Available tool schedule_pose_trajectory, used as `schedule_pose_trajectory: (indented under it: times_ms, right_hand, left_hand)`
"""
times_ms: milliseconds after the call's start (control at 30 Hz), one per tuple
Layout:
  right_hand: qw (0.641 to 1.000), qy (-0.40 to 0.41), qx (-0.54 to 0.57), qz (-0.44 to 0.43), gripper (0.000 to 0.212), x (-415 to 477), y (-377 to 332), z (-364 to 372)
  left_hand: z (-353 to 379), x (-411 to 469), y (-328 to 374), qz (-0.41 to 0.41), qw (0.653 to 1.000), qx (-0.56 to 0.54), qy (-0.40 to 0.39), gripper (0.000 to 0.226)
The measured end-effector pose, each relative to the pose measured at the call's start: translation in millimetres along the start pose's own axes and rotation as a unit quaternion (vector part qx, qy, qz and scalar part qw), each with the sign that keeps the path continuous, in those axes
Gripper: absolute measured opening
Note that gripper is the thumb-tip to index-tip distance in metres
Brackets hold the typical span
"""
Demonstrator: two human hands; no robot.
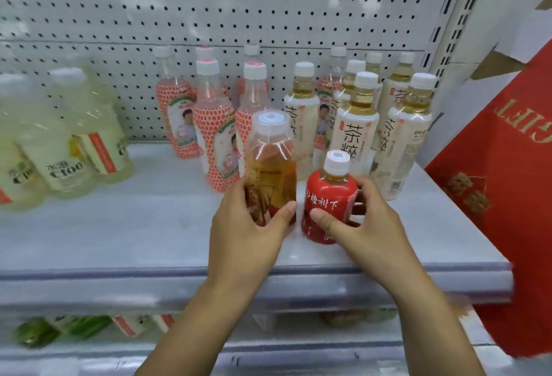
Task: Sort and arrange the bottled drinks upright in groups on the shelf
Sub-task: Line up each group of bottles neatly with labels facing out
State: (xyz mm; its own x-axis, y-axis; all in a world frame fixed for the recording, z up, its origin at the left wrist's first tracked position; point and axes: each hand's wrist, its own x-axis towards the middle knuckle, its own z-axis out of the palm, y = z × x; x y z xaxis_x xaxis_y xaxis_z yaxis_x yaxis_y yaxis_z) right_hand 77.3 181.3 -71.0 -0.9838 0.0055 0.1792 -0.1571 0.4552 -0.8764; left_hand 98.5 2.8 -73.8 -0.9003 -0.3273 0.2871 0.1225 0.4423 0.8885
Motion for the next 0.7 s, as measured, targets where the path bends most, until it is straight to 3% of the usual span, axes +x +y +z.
schedule_pose_trajectory:
  times_ms: [267,433,700]
  right_hand:
    - [0.995,-0.053,0.058,-0.067,0.071,-11.5,-42.0,74.5]
    - [0.983,-0.106,0.115,-0.094,0.044,-22.3,-101.8,153.5]
    - [0.955,-0.191,0.201,-0.104,0.055,-75.7,-200.4,328.6]
  left_hand:
    - [-98.2,-4.4,-20.2,-0.061,0.987,-0.076,0.127,0.033]
    - [-186.4,-16.4,-49.1,-0.09,0.971,-0.084,0.205,0.037]
    - [-385.5,-54.5,-117.5,-0.119,0.942,-0.048,0.309,0.037]
